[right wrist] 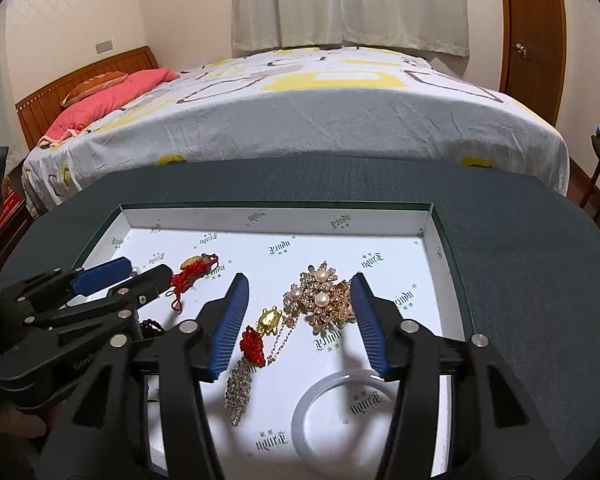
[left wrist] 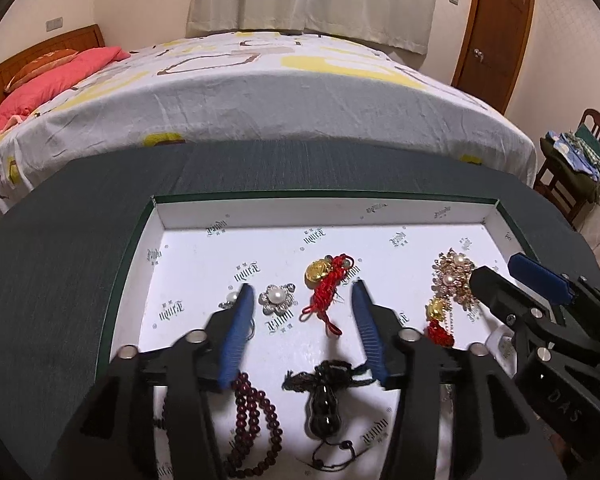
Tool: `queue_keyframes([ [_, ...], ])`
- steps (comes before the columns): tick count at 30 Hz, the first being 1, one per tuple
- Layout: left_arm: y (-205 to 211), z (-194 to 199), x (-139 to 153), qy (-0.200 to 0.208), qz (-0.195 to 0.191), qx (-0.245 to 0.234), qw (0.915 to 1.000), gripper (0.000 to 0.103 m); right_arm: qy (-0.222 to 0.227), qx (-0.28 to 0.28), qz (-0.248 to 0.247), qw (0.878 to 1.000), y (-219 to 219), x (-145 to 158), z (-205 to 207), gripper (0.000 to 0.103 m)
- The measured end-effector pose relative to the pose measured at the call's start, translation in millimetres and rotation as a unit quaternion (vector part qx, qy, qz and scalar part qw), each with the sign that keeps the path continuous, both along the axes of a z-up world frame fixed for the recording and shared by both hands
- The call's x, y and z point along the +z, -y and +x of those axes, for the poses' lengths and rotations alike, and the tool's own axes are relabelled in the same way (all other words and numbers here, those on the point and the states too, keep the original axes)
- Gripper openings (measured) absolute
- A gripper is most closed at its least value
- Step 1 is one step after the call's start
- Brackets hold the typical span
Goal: Organize jewelry
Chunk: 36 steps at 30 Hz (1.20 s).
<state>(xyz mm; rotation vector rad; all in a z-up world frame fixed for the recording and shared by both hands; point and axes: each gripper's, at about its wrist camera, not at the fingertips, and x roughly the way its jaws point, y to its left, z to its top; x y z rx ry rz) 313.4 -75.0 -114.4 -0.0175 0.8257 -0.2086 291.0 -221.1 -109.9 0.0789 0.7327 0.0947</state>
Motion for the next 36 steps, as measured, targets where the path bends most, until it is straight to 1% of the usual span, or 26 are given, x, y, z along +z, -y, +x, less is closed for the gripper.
queue_keyframes([
  [1, -0.3, -3.3, 2.0, 0.004, -0.001, 0.001, 1.0, 0.057, 0.001, 0.0, 0.001, 1.0, 0.0, 0.8, -2.0, 0.055],
  [2, -0.6, -7.1, 4.3, 0.008, 0.0, 0.002, 1.0, 0.061, 0.003, -0.001, 0.002, 1.0, 0.3, 1.9, -5.3, 0.06],
  [3, -0.8, -10.1, 6.7, 0.013, 0.0, 0.002, 0.9999, 0.065, 0.006, -0.002, 0.003, 1.0, 0.9, 3.2, -8.9, 0.061],
  [6, -1.7, -22.8, 12.8, 0.028, 0.004, 0.006, 0.9996, 0.072, 0.014, -0.008, 0.003, 1.0, 2.4, 6.8, -21.5, 0.063],
  [7, -2.0, -28.1, 14.5, 0.033, 0.007, 0.008, 0.9994, 0.073, 0.015, -0.009, 0.003, 1.0, 2.9, 7.4, -24.5, 0.066],
  [9, -2.5, -37.9, 16.2, 0.038, 0.011, 0.009, 0.9992, 0.074, 0.016, -0.014, 0.001, 1.0, 4.7, 7.6, -34.0, 0.066],
  [12, -3.9, -52.6, 17.3, 0.033, 0.013, 0.009, 0.9993, 0.074, 0.012, -0.017, 0.0, 1.0, 7.6, 7.3, -44.9, 0.066],
  [16, -10.3, -77.3, 27.5, 0.041, 0.007, 0.017, 0.999, 0.074, 0.015, -0.02, -0.001, 1.0, 11.3, 13.9, -65.3, 0.066],
  [21, -16.2, -109.1, 50.8, 0.063, 0.002, 0.026, 0.9977, 0.074, 0.038, -0.014, -0.013, 0.999, 10.8, 38.5, -99.0, 0.067],
  [23, -17.2, -127.4, 64.3, 0.083, 0.01, 0.03, 0.996, 0.074, 0.052, -0.013, -0.02, 0.998, 10.2, 50.8, -114.5, 0.07],
  [26, -18.8, -147.6, 78.8, 0.1, 0.019, 0.038, 0.9941, 0.077, 0.069, -0.01, -0.022, 0.997, 10.1, 68.3, -135.3, 0.07],
  [31, -23.8, -177.4, 95.4, 0.113, 0.022, 0.046, 0.9923, 0.078, 0.088, -0.008, -0.019, 0.996, 12.5, 92.5, -166.5, 0.072],
  [36, -30.7, -199.1, 108.0, 0.118, 0.02, 0.059, 0.9911, 0.08, 0.101, -0.011, -0.016, 0.995, 17.5, 107.7, -190.6, 0.074],
])
